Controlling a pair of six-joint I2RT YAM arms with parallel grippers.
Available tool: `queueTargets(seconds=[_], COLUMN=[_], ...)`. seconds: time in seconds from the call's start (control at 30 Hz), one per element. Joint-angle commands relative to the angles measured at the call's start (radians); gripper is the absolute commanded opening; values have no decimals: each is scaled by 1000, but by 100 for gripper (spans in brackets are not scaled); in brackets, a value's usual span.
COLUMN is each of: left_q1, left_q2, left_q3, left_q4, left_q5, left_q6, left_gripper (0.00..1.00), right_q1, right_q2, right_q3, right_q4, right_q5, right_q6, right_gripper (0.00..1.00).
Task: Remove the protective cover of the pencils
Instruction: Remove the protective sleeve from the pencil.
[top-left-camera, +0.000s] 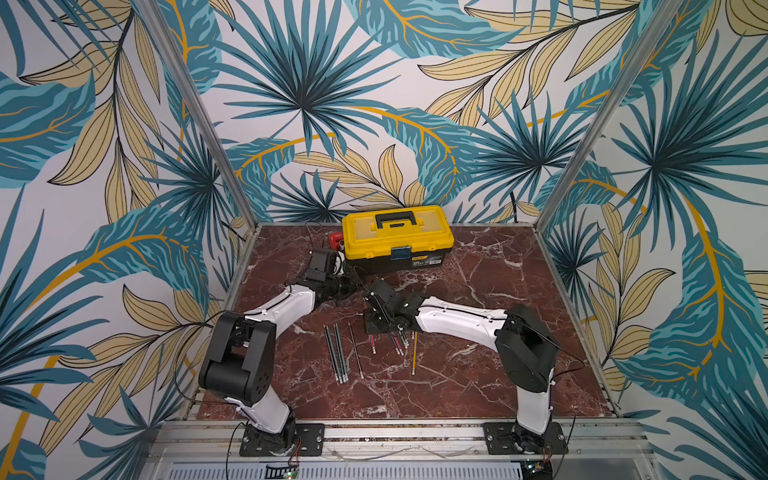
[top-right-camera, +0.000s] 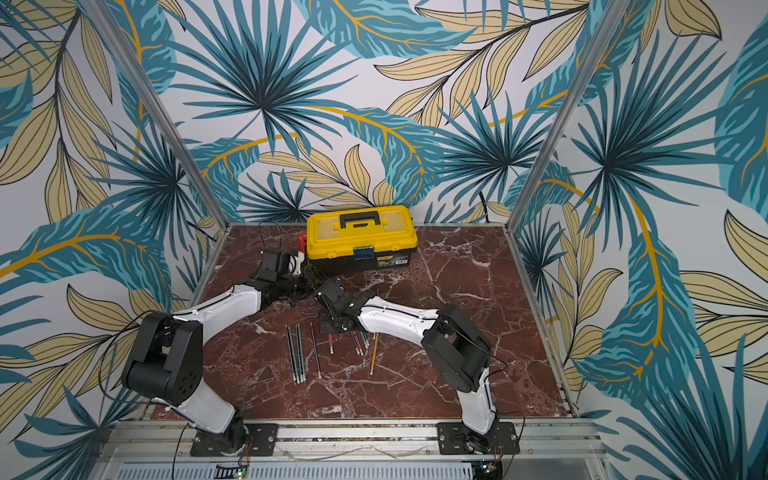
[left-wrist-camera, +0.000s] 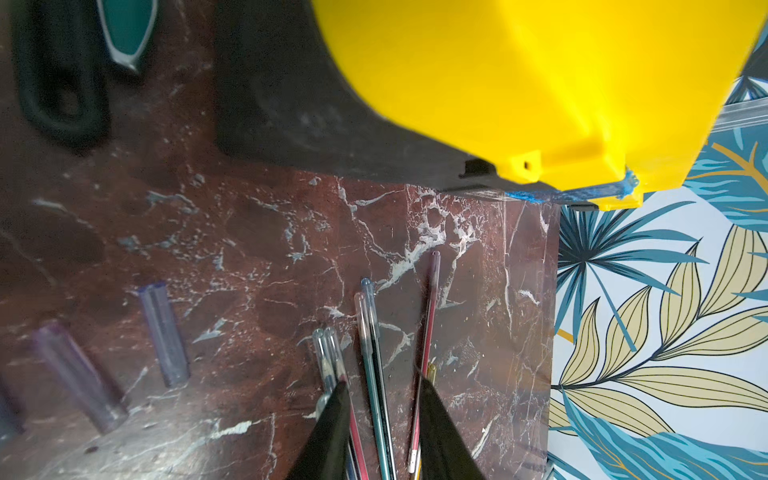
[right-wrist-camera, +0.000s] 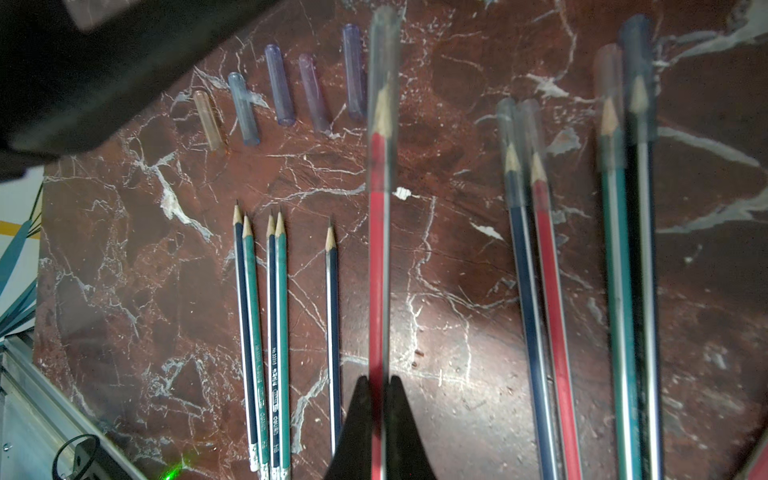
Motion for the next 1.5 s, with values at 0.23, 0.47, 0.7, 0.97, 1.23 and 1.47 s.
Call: queueTargets(seconds=[0.23,0.47,0.7,0.97,1.23,1.47], left_q1=[-9,-11,-15,-42,-46,-46], left_q2=[31,47,72,71,72,62], left_q3=[-18,-11,-2,3,6,22], left_q4=[25,25,24,24,24,14], left_q5=[0,-2,8,-2,-11,-55], left_q6=[7,9,5,10,16,81], left_gripper=[28,28,28,25,11,6], right_q1=[-5,-10,-13,-18,-21,-19], right_q2=[-17,-20,-30,-49,-54,-45], right_q3=[-2,20,23,26,26,17], right_q4=[0,-22,-30,-33,-33,-37], right_q5=[34,45,54,58,51,-19], right_q6=[-13,-22,-28,-38,-42,-50], right_gripper=[0,0,0,0,0,0])
